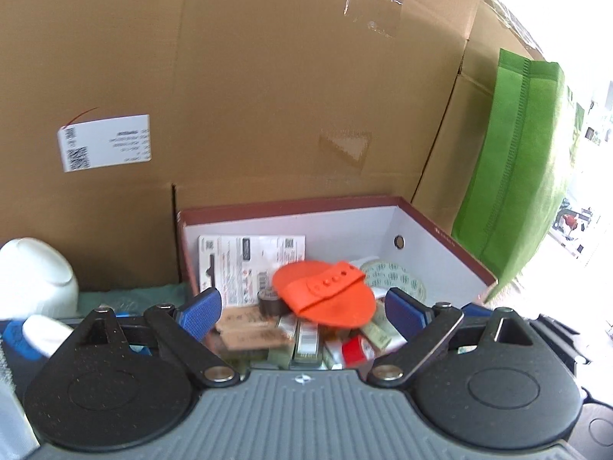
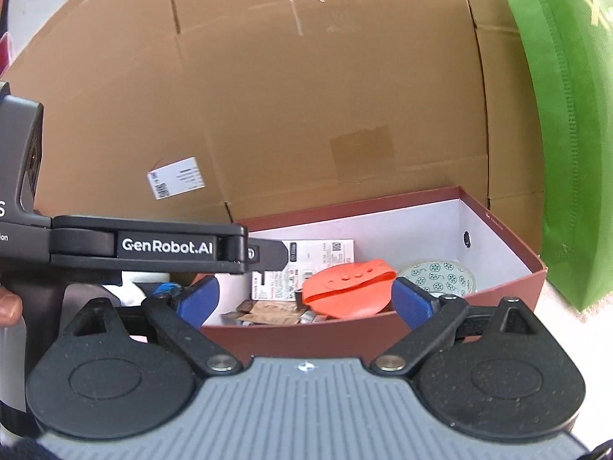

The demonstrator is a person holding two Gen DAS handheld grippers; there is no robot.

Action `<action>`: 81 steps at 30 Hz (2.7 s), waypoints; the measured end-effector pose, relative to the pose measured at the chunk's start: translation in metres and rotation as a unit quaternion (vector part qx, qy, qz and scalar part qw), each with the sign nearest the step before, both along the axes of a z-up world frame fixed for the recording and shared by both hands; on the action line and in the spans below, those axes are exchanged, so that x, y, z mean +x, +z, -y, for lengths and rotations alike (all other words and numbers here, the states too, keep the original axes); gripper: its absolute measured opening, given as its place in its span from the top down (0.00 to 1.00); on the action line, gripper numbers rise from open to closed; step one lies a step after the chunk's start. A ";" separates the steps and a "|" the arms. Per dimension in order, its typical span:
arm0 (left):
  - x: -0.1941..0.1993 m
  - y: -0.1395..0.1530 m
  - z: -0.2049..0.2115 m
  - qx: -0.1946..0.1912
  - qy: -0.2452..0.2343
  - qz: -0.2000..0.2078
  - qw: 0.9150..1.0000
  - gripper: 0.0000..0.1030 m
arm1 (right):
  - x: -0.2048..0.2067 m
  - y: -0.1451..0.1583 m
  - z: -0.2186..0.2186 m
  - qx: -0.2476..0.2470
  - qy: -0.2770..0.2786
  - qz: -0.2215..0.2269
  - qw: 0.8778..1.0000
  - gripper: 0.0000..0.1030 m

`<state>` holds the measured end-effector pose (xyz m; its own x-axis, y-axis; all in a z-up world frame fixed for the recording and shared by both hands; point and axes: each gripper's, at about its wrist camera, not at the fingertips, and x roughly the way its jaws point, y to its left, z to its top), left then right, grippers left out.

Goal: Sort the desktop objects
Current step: 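Move both grippers back to the pile toward the clear plastic case, then grasp the clear plastic glasses case with the right gripper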

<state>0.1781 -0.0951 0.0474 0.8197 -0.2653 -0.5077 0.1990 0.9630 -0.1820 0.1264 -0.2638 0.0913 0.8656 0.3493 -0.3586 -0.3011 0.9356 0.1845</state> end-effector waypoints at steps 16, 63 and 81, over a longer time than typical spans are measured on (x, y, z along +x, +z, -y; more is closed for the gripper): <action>-0.093 -0.034 -0.031 0.036 0.033 0.003 0.999 0.08 | -0.071 -0.025 -0.060 -0.048 0.050 0.004 0.998 0.05; -0.095 -0.043 -0.192 -0.067 0.153 -0.033 0.985 0.24 | -0.045 -0.053 -0.222 -0.047 0.192 0.016 0.980 0.35; -0.116 -0.041 -0.194 -0.069 0.140 -0.046 0.987 0.34 | -0.054 -0.054 -0.210 -0.050 0.215 -0.002 0.975 0.56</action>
